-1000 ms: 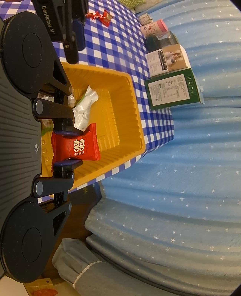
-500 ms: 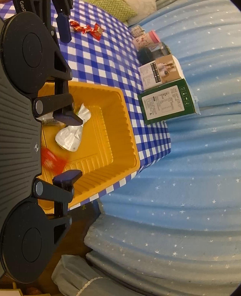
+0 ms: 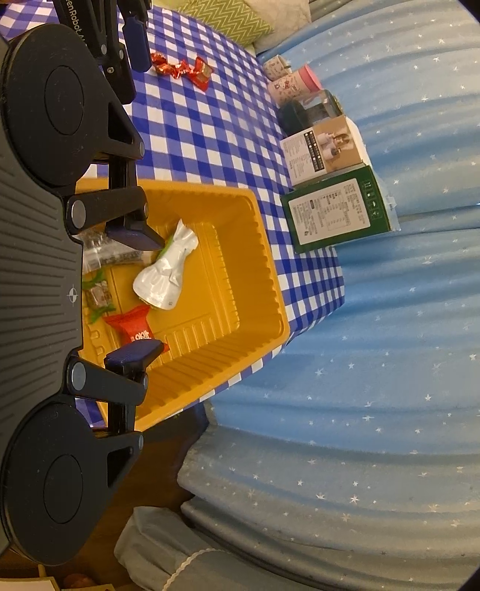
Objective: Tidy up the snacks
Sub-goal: 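Withdraw both open tools from the tray toward the red candy pile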
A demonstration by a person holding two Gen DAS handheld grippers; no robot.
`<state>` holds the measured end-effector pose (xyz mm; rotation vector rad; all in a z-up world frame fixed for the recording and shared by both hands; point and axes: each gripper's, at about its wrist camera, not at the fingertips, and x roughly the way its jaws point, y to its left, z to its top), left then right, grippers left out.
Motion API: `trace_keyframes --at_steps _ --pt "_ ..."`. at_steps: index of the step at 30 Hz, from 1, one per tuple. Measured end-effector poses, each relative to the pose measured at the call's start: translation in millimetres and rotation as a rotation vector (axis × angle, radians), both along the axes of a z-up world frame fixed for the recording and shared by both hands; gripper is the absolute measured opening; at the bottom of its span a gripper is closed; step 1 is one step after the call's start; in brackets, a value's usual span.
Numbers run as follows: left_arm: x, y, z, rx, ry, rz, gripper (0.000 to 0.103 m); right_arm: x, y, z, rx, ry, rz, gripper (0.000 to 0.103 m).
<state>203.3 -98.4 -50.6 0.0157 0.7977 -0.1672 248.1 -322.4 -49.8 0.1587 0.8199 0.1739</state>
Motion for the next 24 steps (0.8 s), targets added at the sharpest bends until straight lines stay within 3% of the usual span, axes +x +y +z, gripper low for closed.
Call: trace_keyframes --at_steps 14,24 --pt "-43 51 12 0.006 -0.010 0.079 0.048 -39 46 22 -0.001 -0.028 0.069 0.056" --pt "-76 108 13 0.010 -0.001 0.199 0.050 -59 90 25 0.011 -0.032 0.151 0.061"
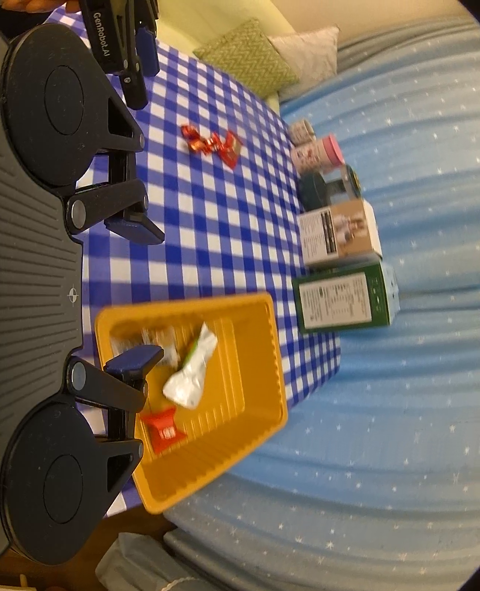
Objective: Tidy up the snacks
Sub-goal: 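Withdraw both open tools from the tray toward the red candy pile, then grasp a red candy packet with left tool while right tool grasps another red candy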
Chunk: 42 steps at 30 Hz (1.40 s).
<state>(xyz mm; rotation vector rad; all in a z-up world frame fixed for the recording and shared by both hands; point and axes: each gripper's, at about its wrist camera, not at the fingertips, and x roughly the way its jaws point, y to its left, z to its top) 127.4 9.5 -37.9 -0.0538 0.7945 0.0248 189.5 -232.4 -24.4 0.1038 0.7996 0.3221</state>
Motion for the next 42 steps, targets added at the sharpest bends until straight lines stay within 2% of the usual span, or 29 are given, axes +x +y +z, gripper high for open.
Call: trace_keyframes --at_steps 10,17,30,37,42 --pt "-17 56 0 -0.013 0.002 0.116 0.050 -7 46 -5 0.011 -0.003 0.087 0.061" --pt "-12 80 -3 -0.022 -0.009 0.159 0.057 0 80 -10 0.017 -0.011 0.147 0.061" --pt "42 126 -34 -0.045 0.020 0.192 0.059 48 146 -33 0.032 -0.043 0.245 0.061" --pt "79 146 -59 -0.022 0.026 0.171 0.059 86 179 -60 0.019 -0.042 0.296 0.061" --pt "91 161 -74 -0.012 0.015 0.174 0.059 107 203 -82 0.019 -0.035 0.334 0.061"
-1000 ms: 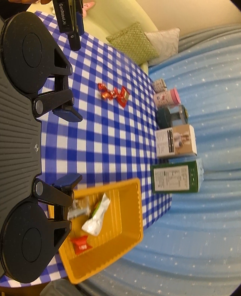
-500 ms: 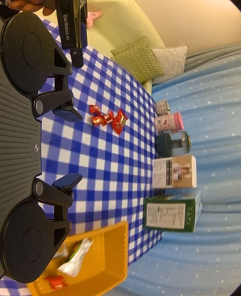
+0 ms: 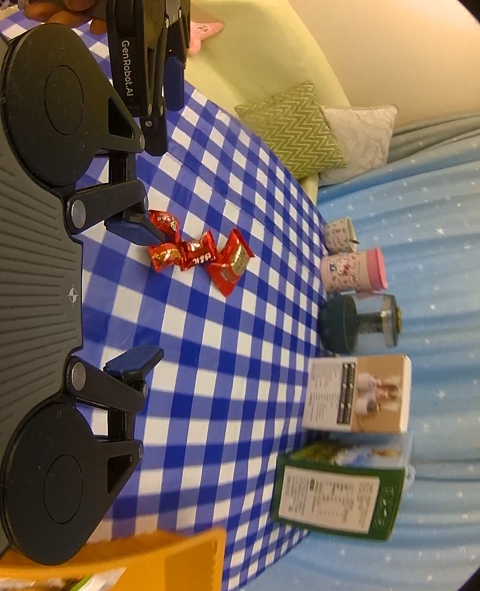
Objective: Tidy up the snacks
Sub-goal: 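Grasp a red candy packet with left tool while right tool grasps another red candy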
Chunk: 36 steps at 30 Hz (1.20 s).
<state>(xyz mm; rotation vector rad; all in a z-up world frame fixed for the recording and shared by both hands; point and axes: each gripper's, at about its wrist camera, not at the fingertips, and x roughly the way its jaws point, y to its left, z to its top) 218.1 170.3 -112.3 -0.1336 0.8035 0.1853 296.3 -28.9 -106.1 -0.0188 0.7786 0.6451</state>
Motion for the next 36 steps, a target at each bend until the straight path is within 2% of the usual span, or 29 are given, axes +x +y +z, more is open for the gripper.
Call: trace_keyframes --at_steps 3,5,11,16,18,19,20,23,28,33,36 --pt "3 10 -7 -0.025 -0.001 0.020 0.059 10 14 -13 -0.003 0.002 0.036 0.057" --pt "6 15 -8 -0.031 -0.002 0.026 0.059 17 23 -21 -0.010 0.005 0.058 0.048" --pt "13 23 -8 -0.019 -0.014 0.034 0.059 29 52 -39 -0.040 -0.012 0.116 0.041" --pt "16 30 -12 -0.042 -0.003 0.044 0.059 35 70 -53 -0.079 -0.018 0.139 0.036" --pt "17 29 -14 -0.043 0.005 0.042 0.059 36 76 -57 -0.102 -0.022 0.144 0.031" --pt "18 29 -15 -0.046 0.007 0.039 0.059 36 77 -58 -0.104 -0.024 0.147 0.024" --pt "18 28 -15 -0.049 0.009 0.034 0.059 36 77 -59 -0.105 -0.025 0.149 0.023" --pt "22 22 -17 -0.063 0.008 0.012 0.059 34 70 -57 -0.089 -0.032 0.126 0.021" --pt "37 5 -23 -0.108 -0.008 -0.044 0.057 29 33 -47 -0.046 -0.030 0.018 0.021" --pt "50 -15 -28 -0.093 -0.024 -0.082 0.041 25 -6 -45 -0.032 0.010 -0.085 0.021" --pt "56 -22 -33 -0.088 -0.027 -0.081 0.035 22 -21 -48 -0.051 0.031 -0.130 0.021"
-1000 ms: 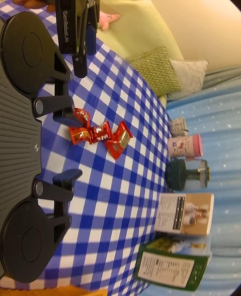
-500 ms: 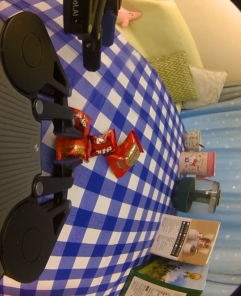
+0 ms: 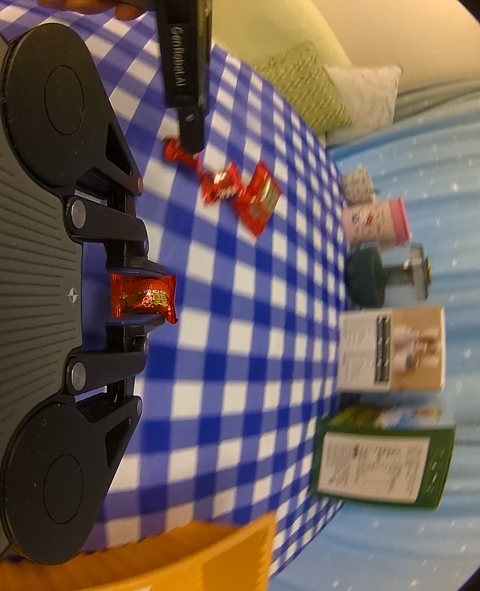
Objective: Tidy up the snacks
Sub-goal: 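Grasp a red candy packet with left tool while right tool grasps another red candy, then carry both held red candies over the orange tray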
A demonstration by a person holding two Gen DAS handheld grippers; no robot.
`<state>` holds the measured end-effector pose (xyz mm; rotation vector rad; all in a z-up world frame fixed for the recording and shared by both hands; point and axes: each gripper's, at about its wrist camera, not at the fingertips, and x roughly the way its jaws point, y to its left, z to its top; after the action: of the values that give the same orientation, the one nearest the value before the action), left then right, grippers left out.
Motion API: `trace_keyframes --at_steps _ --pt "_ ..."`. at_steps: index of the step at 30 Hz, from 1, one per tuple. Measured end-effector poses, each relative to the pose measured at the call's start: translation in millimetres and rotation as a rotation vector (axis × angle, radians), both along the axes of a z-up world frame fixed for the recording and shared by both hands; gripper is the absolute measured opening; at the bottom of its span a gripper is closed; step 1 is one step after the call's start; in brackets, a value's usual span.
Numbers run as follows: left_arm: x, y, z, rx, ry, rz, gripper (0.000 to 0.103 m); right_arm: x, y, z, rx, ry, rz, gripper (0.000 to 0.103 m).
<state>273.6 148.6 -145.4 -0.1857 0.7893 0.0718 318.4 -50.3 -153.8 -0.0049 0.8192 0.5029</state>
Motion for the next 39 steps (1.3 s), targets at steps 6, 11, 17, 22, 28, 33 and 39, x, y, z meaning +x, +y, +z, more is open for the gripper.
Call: trace_keyframes --at_steps 6,11,17,22,28,33,39 --pt "8 -6 -10 0.019 0.019 -0.004 0.020 -4 -14 1 -0.002 0.006 -0.033 0.021" --pt "6 -10 -9 0.052 0.022 -0.002 0.015 -5 -19 2 0.002 0.003 -0.043 0.021" --pt "-9 -20 3 0.057 0.010 -0.023 0.015 -12 -29 10 0.016 0.000 -0.058 0.021" --pt "-28 -38 16 0.056 0.003 -0.046 0.015 -30 -42 24 0.034 -0.004 -0.069 0.021" --pt "-59 -66 35 0.028 -0.004 -0.055 0.015 -59 -65 47 0.051 -0.013 -0.093 0.021" --pt "-85 -90 58 0.008 -0.026 -0.072 0.015 -86 -83 67 0.055 -0.026 -0.119 0.021" --pt "-116 -121 79 -0.001 -0.039 -0.106 0.015 -117 -115 86 0.052 -0.022 -0.180 0.021"
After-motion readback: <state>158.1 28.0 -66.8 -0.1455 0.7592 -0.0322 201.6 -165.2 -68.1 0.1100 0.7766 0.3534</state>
